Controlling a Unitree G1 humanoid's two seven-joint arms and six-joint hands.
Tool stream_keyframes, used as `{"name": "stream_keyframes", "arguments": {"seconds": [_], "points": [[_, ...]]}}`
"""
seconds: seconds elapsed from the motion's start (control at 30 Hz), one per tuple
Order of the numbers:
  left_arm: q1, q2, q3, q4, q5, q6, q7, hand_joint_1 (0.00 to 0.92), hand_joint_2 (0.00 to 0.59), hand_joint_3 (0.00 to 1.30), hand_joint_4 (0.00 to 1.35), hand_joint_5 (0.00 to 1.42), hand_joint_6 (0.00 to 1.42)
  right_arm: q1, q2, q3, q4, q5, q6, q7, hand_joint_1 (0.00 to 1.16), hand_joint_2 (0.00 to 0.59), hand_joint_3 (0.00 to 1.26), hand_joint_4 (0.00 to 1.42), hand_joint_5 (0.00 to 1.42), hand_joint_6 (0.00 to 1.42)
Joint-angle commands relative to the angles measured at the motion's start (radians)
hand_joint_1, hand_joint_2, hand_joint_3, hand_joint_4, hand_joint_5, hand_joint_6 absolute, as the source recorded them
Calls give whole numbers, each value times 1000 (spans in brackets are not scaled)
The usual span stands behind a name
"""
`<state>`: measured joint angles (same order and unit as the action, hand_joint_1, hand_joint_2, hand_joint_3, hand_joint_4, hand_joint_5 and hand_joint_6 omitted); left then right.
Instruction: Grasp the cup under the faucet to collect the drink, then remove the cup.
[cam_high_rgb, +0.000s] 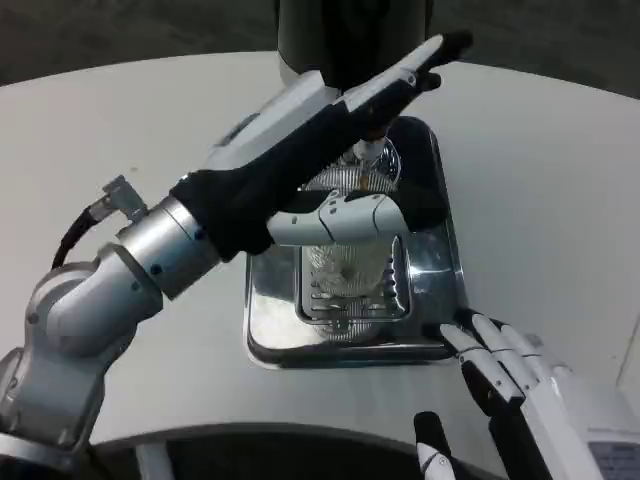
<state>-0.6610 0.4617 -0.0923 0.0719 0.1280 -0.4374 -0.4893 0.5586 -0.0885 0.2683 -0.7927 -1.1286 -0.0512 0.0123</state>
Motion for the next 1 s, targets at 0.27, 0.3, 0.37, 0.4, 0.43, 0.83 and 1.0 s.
{"name": "stream_keyframes", "arguments": {"seconds": [0.27, 0.3, 0.37, 0.4, 0.43, 0.83, 1.0], "points": [[3, 89, -37, -35, 104, -130, -13, 0, 86, 0, 0, 128, 95, 32, -4, -11, -7, 53, 3, 2, 401, 500, 107, 74, 86, 161], [6, 92, -39, -40, 108, -134, -11, 0, 86, 0, 0, 129, 96, 29, -4, -12, -4, 60, 4, 7, 406, 497, 105, 74, 86, 163], [10, 96, -41, -49, 113, -136, -7, 0, 86, 0, 0, 129, 97, 13, -6, -18, 9, 91, 6, 20, 410, 497, 103, 74, 86, 163], [14, 96, -42, -54, 116, -138, -3, 0, 86, 0, 0, 129, 97, 8, -7, -20, 13, 101, 5, 22, 422, 469, 89, 74, 86, 173], [17, 97, -42, -58, 119, -140, 0, 0, 86, 0, 0, 129, 98, -4, -6, -25, 21, 112, 8, 22, 435, 441, 85, 74, 86, 176], [17, 100, -47, -71, 127, -144, 7, 0, 96, 25, 0, 153, 103, -250, 67, -92, 176, 265, 134, 20, 581, 328, 3, 11, 50, 180], [22, 100, -49, -77, 126, -141, 8, 0, 98, 26, 0, 155, 104, -336, 71, -110, 247, 323, 152, 3, 602, 288, 0, 12, 50, 180]]}}
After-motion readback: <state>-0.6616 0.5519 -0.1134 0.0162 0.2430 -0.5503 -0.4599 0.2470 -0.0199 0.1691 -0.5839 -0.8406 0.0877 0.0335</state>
